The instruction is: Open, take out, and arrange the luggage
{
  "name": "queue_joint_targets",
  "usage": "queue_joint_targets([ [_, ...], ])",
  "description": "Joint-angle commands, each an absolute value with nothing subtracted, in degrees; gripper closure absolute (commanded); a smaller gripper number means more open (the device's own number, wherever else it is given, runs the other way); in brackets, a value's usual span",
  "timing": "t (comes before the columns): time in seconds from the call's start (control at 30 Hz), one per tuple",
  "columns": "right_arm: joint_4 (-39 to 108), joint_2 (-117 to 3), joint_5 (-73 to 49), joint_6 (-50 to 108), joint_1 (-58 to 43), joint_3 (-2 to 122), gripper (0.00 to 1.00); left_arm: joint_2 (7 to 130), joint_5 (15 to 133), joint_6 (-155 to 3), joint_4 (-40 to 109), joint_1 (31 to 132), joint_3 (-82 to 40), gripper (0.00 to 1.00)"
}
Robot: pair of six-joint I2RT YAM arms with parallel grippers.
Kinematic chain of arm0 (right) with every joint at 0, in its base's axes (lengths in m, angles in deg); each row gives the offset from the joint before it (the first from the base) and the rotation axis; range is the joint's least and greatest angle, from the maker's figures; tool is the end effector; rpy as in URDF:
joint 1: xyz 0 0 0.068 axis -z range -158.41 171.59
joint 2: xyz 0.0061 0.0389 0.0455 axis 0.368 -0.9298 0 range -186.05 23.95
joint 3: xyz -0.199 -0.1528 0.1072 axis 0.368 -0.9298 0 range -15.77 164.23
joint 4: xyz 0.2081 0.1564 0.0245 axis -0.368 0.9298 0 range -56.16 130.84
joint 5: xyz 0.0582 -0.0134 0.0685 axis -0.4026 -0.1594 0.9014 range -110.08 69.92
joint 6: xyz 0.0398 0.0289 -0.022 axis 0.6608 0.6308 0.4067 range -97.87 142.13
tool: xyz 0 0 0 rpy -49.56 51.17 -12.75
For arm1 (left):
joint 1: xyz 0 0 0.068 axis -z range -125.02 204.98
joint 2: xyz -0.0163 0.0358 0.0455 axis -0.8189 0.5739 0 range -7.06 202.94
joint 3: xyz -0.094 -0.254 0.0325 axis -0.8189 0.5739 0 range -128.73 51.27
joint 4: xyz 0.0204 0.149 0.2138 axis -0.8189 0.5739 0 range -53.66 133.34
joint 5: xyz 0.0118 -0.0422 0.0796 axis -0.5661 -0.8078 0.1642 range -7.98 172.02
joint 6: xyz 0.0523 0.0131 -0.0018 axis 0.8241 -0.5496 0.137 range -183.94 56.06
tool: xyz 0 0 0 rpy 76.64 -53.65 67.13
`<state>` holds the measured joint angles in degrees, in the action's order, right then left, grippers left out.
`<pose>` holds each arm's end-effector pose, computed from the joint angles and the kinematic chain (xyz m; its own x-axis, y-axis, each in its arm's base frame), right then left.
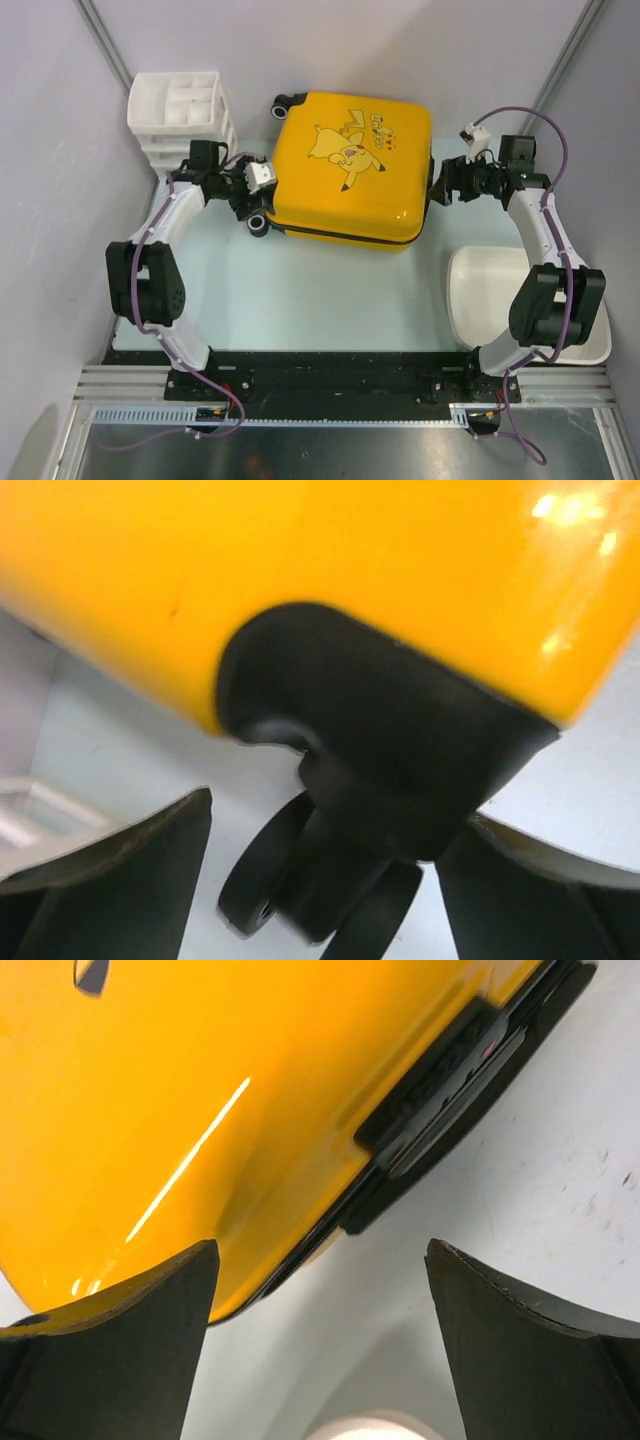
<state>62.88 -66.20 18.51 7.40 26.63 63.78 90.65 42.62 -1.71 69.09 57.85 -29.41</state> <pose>0.3516 -0.0087 0.3264 -0.5104 -0.1544 -0.8459 -0.5579 0.8081 0.1891 0.3711 -0.0413 0.2832 0.0411 0.6826 -0.7297 0.8836 0.3161 0.3455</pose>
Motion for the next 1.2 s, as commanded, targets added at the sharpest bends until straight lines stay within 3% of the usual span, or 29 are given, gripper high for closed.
queue_joint_targets([
  [0.0,68.46,-61.66,20.26,1.58,26.95,62.20,0.10,90.51,40.71,6.36,70.00,62.09,-28.65,0.15],
  [0.13,72.41,-57.27,21.13,-0.37,27.57,59.56,0.11,84.00,37.73,11.46,71.84,63.33,-19.50,0.49],
  [0.2,73.13,-53.68,22.10,-0.64,27.66,56.33,0.11,80.22,36.58,13.91,73.16,63.42,-14.68,0.58],
  [0.33,73.39,-45.76,22.98,-1.25,26.69,49.82,0.12,75.30,34.91,15.07,76.76,63.42,-10.70,0.85],
  [0.43,73.48,-40.15,22.81,-0.99,25.03,45.16,0.12,72.48,33.51,14.19,77.91,63.24,-10.60,0.97],
  [0.57,71.99,-32.67,23.25,-1.43,21.86,39.19,0.15,72.12,29.74,8.93,77.82,62.10,-14.98,1.00],
  [0.87,57.32,-19.74,12.27,1.03,5.97,26.25,0.30,72.65,20.76,-6.46,77.91,60.34,-28.44,1.00],
  [1.03,39.71,-21.39,0.42,-0.19,-2.73,18.88,0.42,72.83,20.50,-8.13,77.82,59.81,-31.25,1.00],
  [1.17,18.77,-30.25,-9.87,-5.37,-11.53,15.43,0.41,74.41,20.58,-8.48,77.82,58.94,-33.45,1.00],
])
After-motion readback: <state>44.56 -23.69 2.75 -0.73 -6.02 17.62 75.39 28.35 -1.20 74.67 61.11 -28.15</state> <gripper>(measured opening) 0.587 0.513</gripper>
